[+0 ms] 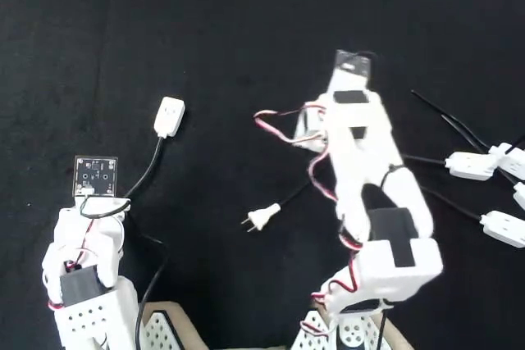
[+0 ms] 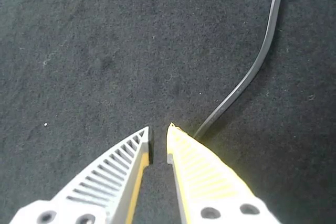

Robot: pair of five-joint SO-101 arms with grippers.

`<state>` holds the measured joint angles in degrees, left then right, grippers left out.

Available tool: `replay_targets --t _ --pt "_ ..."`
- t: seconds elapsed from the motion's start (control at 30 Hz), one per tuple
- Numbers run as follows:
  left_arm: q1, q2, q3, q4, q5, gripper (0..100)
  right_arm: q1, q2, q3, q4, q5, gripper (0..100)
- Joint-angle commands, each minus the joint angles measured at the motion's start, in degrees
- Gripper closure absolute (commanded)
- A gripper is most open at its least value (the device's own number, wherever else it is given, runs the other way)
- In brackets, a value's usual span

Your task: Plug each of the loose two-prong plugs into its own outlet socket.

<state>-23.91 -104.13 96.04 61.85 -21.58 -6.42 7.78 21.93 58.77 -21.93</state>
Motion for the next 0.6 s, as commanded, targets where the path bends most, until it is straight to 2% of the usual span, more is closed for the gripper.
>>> replay_targets --t 0.0,0.07,0.17,0.23,0.3,0.4,0.57 --pt "0.3 -0.4 0.7 -1.1 -0.3 93 -4.5 -0.7 -2.8 -0.6 -4.3 91.3" --pt "0.4 -0.4 0.7 -1.1 -0.3 93 -5.2 -2.6 -3.2 3.6 -4.4 91.3" --pt "0.3 -0.4 0.7 -1.1 -0.3 93 -5.0 -8.0 -4.1 15.3 -3.8 91.2" --pt "0.3 -0.4 0.7 -1.1 -0.3 93 -5.3 -11.1 -4.1 22.9 0.6 91.1" --pt "0.3 -0.4 0.7 -0.9 -0.3 93 -5.4 -12.6 -3.6 26.1 4.0 91.1" --pt "0.2 -0.4 0.7 -0.9 -0.3 93 -5.4 -12.0 -1.2 23.4 3.3 91.2" --pt "0.0 -0.3 0.7 -0.9 -0.3 93 -5.4 -6.8 6.8 8.5 -1.8 91.3"
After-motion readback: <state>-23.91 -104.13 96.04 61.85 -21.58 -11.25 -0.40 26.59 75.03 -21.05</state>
